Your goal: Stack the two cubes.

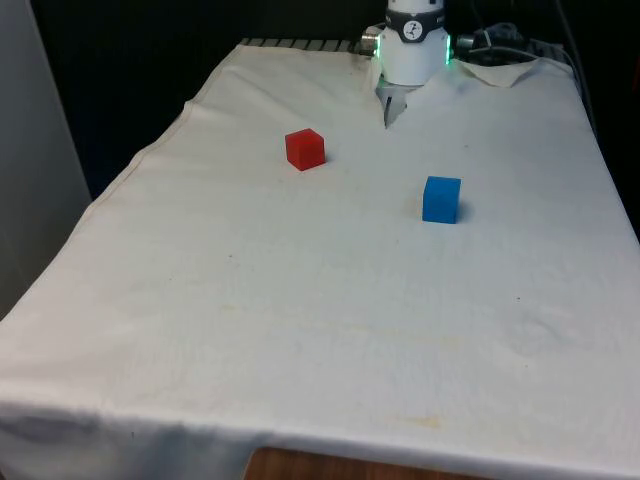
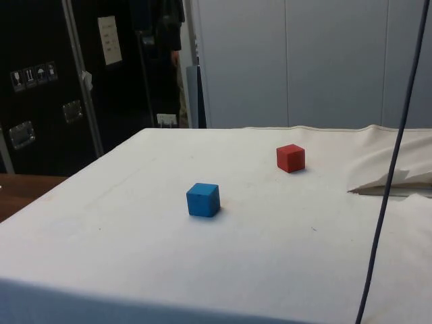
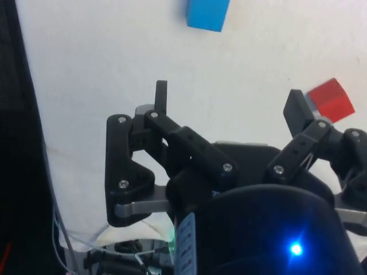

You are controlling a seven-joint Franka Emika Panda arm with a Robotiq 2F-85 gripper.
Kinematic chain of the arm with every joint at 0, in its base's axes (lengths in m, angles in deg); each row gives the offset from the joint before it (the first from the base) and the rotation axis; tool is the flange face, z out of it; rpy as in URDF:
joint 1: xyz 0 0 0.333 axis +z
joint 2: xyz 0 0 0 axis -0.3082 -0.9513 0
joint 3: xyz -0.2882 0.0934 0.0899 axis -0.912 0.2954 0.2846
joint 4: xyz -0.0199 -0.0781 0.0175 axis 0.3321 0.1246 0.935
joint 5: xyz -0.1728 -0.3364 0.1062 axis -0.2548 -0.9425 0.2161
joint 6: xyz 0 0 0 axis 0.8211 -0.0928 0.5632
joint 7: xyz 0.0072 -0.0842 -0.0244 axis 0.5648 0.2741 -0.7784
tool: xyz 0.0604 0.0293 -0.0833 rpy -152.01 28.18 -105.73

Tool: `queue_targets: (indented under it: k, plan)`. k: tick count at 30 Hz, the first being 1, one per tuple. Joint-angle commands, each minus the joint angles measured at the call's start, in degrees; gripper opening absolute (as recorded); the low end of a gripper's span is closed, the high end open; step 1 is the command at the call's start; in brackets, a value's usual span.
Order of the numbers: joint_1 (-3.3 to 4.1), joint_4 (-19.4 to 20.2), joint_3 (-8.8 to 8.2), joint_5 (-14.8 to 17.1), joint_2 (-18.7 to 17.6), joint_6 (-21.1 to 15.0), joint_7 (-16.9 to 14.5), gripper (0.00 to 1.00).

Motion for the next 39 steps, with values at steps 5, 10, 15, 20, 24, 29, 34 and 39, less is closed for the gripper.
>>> queue_targets:
  k: [5, 10, 15, 20, 24, 29, 34, 39]
  plan:
    - [0.11, 2.29, 0.69, 0.4, 0.8, -3.09, 0.8, 1.0]
    - [0.11, 5.16, 1.55, 0.8, 0.74, -6.7, 1.26, 1.0]
    - [0.17, 6.99, 2.01, 1.03, 0.46, -9.22, 1.6, 1.0]
    - [0.11, 9.22, 2.81, 1.2, -0.57, -12.55, 2.12, 1.0]
    - [0.06, 10.03, 3.09, 1.2, -1.03, -13.75, 2.23, 1.0]
    - [-0.11, 10.26, 3.04, 0.86, -0.74, -13.58, 2.06, 1.0]
    - [-0.06, 10.54, 3.04, 0.92, -1.09, -14.04, 1.2, 1.0]
    - [0.0, 11.17, 3.09, 1.32, -2.06, -15.81, -1.55, 1.0]
